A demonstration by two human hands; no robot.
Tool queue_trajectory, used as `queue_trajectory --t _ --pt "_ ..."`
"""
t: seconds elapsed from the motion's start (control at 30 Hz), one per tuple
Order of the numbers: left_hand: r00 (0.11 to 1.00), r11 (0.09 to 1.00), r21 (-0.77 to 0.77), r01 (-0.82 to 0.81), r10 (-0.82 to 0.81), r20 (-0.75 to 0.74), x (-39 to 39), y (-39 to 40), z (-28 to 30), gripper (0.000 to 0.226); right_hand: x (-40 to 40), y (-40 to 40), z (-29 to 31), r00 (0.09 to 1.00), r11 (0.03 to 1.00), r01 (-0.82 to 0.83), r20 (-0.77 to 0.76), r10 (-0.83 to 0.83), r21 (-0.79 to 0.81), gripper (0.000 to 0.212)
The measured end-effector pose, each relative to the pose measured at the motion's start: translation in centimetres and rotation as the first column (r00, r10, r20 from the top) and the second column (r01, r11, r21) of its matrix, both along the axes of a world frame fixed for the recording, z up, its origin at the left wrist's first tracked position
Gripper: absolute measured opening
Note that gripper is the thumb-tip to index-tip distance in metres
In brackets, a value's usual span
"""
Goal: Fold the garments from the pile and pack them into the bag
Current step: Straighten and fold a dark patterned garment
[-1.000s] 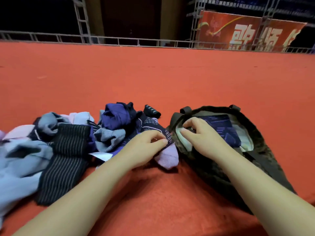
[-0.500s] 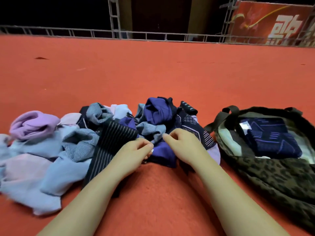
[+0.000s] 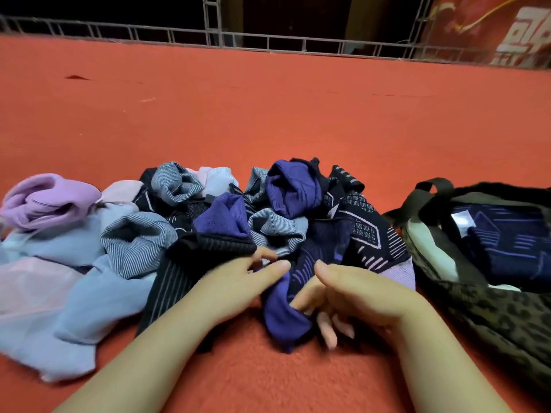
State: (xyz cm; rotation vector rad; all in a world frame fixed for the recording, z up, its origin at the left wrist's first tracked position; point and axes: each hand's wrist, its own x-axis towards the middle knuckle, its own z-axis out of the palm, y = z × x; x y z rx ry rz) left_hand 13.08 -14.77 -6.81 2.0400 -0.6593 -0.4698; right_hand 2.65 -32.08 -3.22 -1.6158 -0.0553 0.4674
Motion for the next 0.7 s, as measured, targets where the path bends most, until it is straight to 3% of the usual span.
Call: queue_trajectory --t 0.07,0.13,0.2,0.27,0.33,0.37,0.47,0.5,0.57,0.63,0.7 --pt "0.997 0.999 0.010 0.054 -0.053 -0.047 0.2 0.0 -0.4 0.050 -0.4 -0.3 0.0 0.996 0.997 -0.049 -0.068 0.053 0.063 0.074" --pt "0.993 0.993 0.040 0.111 -0.109 -0.044 0.3 0.2 -0.5 0.046 -0.4 -0.3 -0.1 0.999 0.998 -0.002 -0.033 0.004 0.069 0.076" --pt "0.988 0.988 0.007 0.155 -0.155 -0.015 0.3 0.3 -0.4 0.037 0.0 -0.4 0.0 0.974 0.983 0.156 0.152 -0.170 0.098 0.073" --pt "0.986 0.982 -0.093 0.162 -0.158 0.045 -0.3 0.0 0.2 0.018 0.6 -0.8 -0.1 0.827 0.928 0.359 0.427 -0.365 0.099 0.066" --pt "0.988 0.974 -0.179 0.138 -0.123 0.095 -0.7 -0.2 0.8 0.007 1.0 -1.0 -0.3 0.658 0.864 0.503 0.660 -0.362 -0.026 0.062" --pt "0.985 0.966 -0.220 0.135 -0.107 0.134 -0.8 -0.1 0.9 0.010 1.0 -0.8 -0.4 0.638 0.841 0.528 0.710 -0.298 -0.121 0.062" --pt "0.962 0.930 -0.332 0.155 -0.067 0.263 -1.0 0.0 2.0 0.009 1.2 0.0 -0.8 0.714 0.756 0.495 0.696 -0.074 -0.428 0.068" --pt "0.964 0.912 -0.382 0.148 -0.046 0.263 -1.4 -0.2 2.6 0.008 1.2 0.2 -0.7 0.748 0.755 0.463 0.661 -0.053 -0.464 0.065" --pt "0.985 0.873 -0.483 0.071 0.014 0.171 -2.1 -0.7 3.8 0.019 1.1 0.4 -0.6 0.838 0.844 0.349 0.539 -0.086 -0.408 0.061" --pt "0.998 0.906 -0.419 -0.054 0.060 0.000 -2.4 -0.8 3.7 0.032 1.0 0.8 -0.7 0.906 0.923 0.263 0.400 -0.136 -0.282 0.049" --pt "0.993 0.919 -0.376 -0.115 0.122 -0.006 -2.1 -0.6 2.8 0.034 1.0 1.4 -1.0 0.916 0.946 0.281 0.341 -0.213 -0.163 0.039"
